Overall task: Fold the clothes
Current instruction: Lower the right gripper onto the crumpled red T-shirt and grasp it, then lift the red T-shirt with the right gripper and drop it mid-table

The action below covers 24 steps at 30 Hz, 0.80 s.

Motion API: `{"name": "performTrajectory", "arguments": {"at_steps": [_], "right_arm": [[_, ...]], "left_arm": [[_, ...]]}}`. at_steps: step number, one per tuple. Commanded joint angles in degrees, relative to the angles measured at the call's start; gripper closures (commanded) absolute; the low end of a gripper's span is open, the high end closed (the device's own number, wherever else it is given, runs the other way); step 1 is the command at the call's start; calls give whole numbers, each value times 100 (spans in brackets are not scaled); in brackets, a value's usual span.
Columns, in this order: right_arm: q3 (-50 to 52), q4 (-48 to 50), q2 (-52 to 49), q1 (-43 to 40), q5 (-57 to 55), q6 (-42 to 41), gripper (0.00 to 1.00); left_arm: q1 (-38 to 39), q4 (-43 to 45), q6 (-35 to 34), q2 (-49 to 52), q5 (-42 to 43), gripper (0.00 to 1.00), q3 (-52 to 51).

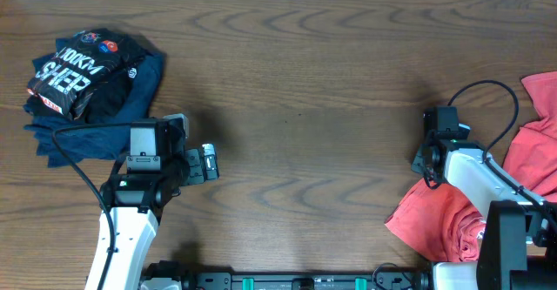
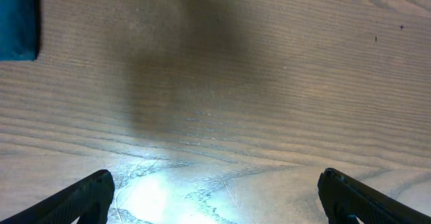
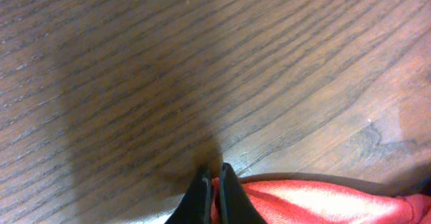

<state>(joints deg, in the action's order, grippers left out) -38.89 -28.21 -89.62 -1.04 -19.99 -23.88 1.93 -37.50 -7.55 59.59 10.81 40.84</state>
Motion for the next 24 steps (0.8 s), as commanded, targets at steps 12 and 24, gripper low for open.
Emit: {"name": "performTrajectory", "arguments": {"at_steps": [12,24], "right_arm": [[-481,767,-37,-37,2168,367,99],[-2291,4426,-50,1187,4286,391,90]], "left_arm": [[-20,4,-48,11,57,2,103],[-20,133,-50,11,57,2,103]]}}
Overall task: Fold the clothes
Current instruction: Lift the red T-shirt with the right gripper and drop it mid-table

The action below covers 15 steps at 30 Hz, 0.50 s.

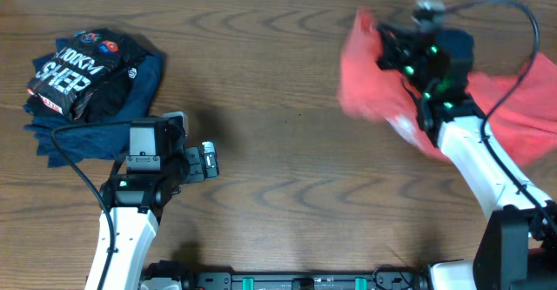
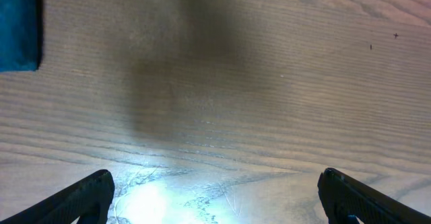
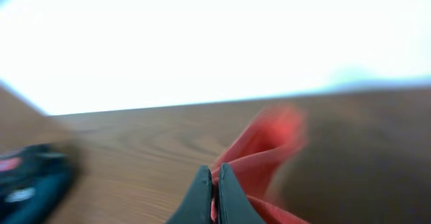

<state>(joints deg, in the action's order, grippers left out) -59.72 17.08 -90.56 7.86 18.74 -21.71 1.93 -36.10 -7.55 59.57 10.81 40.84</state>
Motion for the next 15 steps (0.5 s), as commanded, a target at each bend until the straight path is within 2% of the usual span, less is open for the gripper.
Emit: {"name": "performTrajectory", "arguments": {"at_steps": [1,2,3,10,15], "right_arm": [[-260,-205,44,404,295,269,63],[-275,-308,44,483,111,358,30],[-273,-415,44,525,-76,437,2],[-275,-1681,46,192,-1556,549,1],[-271,-3154,42,-282,-2341,793,1]], "left_arm": [[-20,-2,-50,13,57,2,103],[-20,15,-50,13,57,2,103],[-20,42,-50,13,57,2,103],[-20,103,-50,13,57,2,103],[-20,236,-50,13,59,2,103]]}}
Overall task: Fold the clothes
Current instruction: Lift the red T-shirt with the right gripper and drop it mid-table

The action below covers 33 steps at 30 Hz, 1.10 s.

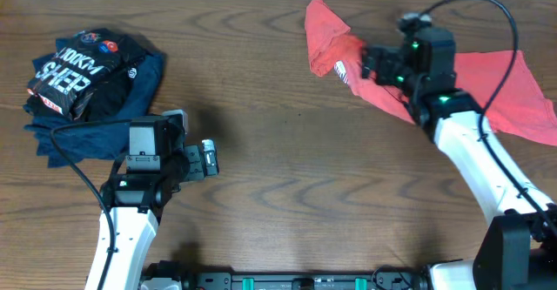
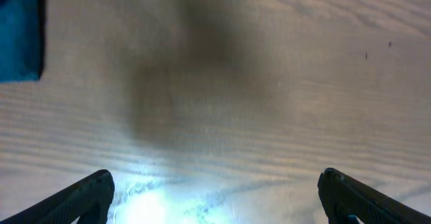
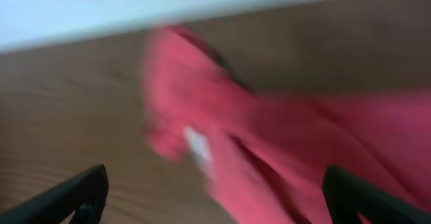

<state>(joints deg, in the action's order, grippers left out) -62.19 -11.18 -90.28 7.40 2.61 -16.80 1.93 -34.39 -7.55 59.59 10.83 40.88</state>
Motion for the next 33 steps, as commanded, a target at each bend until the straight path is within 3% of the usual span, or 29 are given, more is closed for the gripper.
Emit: {"name": "performTrajectory", "arguments": {"at_steps": [1,4,7,12,15,20,22,23,24,25,29,33], "right_arm": [[-22,-597,4,-308,-581,603,2],[17,-1165,-55,-387,162,1641,18],[94,-1676,-247,-363,293,2339,22],[332,-1668,-813,-385,-46,2374,22],[334,-1591,-1220,-385,-492,2365,32],[334,-1255,-1657,-385,-1034,2155,33],[334,-1211,-1676,-369,-885,2155,54],[332,-1217,-1665,-354,-728,2157,69],[323,-1298,-1613,-319,-323,2166,89],[315,-1373,-1572,-293,0,2179,99],[136,-1860,-1213,-118,2212,2568,99],[-258,-2520,-767,59,4732,3630,99]], "left_arm": [[-20,114,-50,11,57,2,98],[-20,271,-52,11,57,2,98],[-20,398,-52,11,57,2,98],[-20,369,-52,11,57,2,98],[-20,330,-52,11,57,2,96],[-20,323,-52,11,57,2,96],[-20,321,-52,11,57,2,96],[-20,321,-52,11,57,2,98],[-20,321,-52,11,57,2,96],[-20,321,-52,11,57,2,96],[-20,323,-52,11,57,2,98],[-20,323,-52,11,57,2,96]]}}
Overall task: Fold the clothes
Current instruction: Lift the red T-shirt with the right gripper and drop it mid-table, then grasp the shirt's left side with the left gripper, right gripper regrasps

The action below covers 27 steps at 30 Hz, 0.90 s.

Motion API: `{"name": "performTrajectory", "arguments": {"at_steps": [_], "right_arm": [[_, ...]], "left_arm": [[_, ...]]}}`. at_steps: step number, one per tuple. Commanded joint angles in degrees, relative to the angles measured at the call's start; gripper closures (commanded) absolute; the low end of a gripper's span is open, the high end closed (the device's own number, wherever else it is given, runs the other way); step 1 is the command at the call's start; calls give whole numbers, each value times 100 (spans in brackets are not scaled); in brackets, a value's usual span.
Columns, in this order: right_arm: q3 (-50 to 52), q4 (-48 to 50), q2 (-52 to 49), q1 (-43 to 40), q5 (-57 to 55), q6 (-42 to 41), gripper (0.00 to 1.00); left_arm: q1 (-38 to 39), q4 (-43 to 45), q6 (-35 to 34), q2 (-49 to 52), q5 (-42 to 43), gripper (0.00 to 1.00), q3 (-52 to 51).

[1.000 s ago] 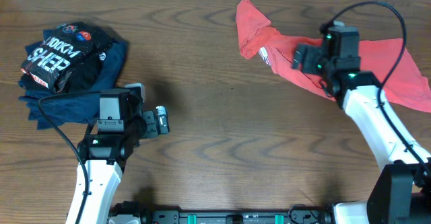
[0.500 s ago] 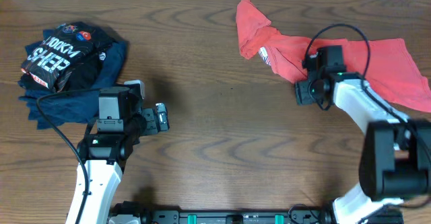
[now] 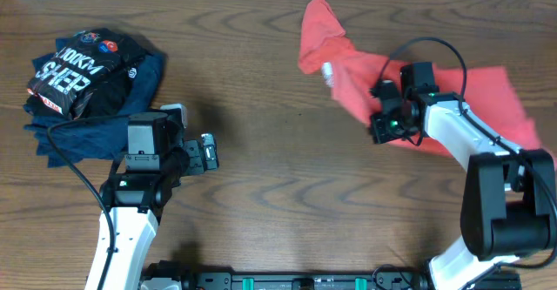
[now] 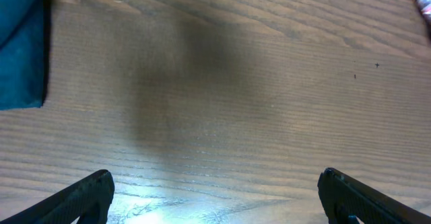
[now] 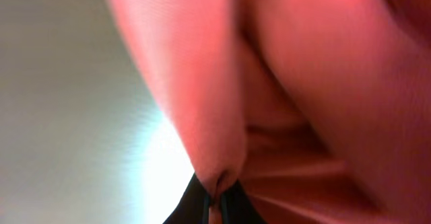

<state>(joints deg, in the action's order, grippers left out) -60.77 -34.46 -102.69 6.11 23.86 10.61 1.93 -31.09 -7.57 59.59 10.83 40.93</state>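
A red garment (image 3: 452, 85) lies loosely spread at the back right of the table, with one end bunched toward the back middle. My right gripper (image 3: 384, 130) sits at its near left edge and is shut on a pinched fold of the red cloth (image 5: 202, 116), which fills the right wrist view around the gripper (image 5: 217, 200). My left gripper (image 3: 209, 153) is open over bare wood at the left, nothing between its fingers (image 4: 81, 197). A folded stack of dark clothes (image 3: 87, 72) rests at the back left.
The blue edge of the folded stack (image 4: 20, 49) shows at the left of the left wrist view. The wooden table (image 3: 278, 185) ends at a white back edge. The right arm's cable (image 3: 435, 46) loops over the red garment.
My right gripper was open above the red garment near the back. Now it is nearer the table's middle and shut on a fold at the garment's near edge. The left arm barely shifted.
My right gripper first held the red garment bunched at the front right corner. Then it held it raised over the back of the table. Then it stood open with the garment spread at the back right. Now it grips the garment's near edge. The left gripper stayed open.
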Motion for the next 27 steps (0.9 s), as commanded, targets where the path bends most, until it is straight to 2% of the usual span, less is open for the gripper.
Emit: {"name": "performTrajectory", "arguments": {"at_steps": [1,3,7,8,9,10,14,17,20,25,27], "right_arm": [[-455,-297,533,214,2839,1021,99],[-505,-411,649,275,2990,1106,89],[-501,-380,649,286,2024,868,88],[-501,-361,643,284,1530,577,82],[-501,-352,643,280,1102,334,70],[-501,-356,643,280,608,101,65],[-501,-595,645,273,-800,-553,63],[-501,-990,645,269,-885,-584,60],[-501,-1547,643,275,-885,-413,43],[-455,-2188,643,407,-876,-197,30],[-396,-2218,643,483,-920,-247,28]], "left_arm": [[-20,-7,-50,11,57,2,94],[-20,-9,-50,11,57,2,92],[-20,-13,-52,11,57,2,92],[-20,-11,-52,11,57,2,92],[-20,-11,-55,11,59,2,92],[-20,-11,-103,11,63,2,92],[-20,-9,-247,11,654,2,92],[-20,-7,-247,11,1237,2,92],[-20,42,-352,28,1722,2,92],[68,55,-807,188,2166,2,85],[236,76,-896,315,2225,2,85]]}}
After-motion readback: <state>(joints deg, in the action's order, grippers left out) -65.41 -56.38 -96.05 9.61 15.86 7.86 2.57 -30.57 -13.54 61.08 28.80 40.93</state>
